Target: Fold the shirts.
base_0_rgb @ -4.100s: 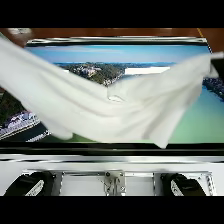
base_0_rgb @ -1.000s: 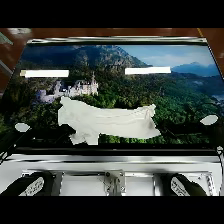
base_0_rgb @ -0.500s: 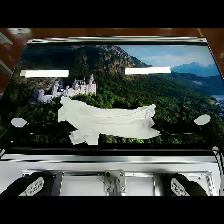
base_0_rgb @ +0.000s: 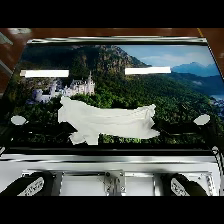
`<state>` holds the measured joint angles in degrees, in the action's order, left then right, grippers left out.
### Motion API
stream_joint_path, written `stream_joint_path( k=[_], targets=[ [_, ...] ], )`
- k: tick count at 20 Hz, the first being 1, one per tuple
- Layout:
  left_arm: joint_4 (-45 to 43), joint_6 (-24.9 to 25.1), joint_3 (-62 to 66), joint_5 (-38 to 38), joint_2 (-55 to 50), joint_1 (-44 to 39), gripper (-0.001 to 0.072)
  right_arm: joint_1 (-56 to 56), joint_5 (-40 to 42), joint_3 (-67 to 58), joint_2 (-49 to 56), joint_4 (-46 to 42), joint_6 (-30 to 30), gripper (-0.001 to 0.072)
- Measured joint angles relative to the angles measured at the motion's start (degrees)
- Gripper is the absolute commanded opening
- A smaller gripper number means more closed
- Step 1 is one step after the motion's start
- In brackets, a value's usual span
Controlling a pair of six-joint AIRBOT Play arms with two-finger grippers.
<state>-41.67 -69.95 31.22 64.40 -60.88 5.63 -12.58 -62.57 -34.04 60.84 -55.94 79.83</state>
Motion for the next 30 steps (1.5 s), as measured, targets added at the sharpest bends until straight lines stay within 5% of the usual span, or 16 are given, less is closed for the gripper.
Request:
stream_joint_path(
  k=[8, 20, 23, 25, 30],
  targets=[
    [-9.14, -1.51, 0.61, 3.34, -1.05, 5.46, 0.0576, 0.02, -0.98, 0.00, 0.00, -0.17, 0.04, 0.0677],
    [0.79, -1.20, 0.74, -4.59, -5.18, -3.21, 0.0588, 0.07, 0.61, 0.00, 0.00, -0.17, 0.96, 0.0677],
    [1.49, -1.25, 0.83, -5.53, -5.97, -4.09, 0.0190, 0.07, 0.63, 0.00, 0.00, -0.17, 1.09, 0.0677],
    [3.04, -1.36, 0.85, -5.97, -6.27, -4.31, 0.0039, 0.07, 0.96, 0.00, 0.00, -0.20, 1.49, 0.0677],
    [6.78, 0.44, 0.85, -5.49, -6.56, -4.52, 0.0038, -1.16, 1.38, -0.02, 1.46, -1.55, 2.56, 0.0677]
  ],
)
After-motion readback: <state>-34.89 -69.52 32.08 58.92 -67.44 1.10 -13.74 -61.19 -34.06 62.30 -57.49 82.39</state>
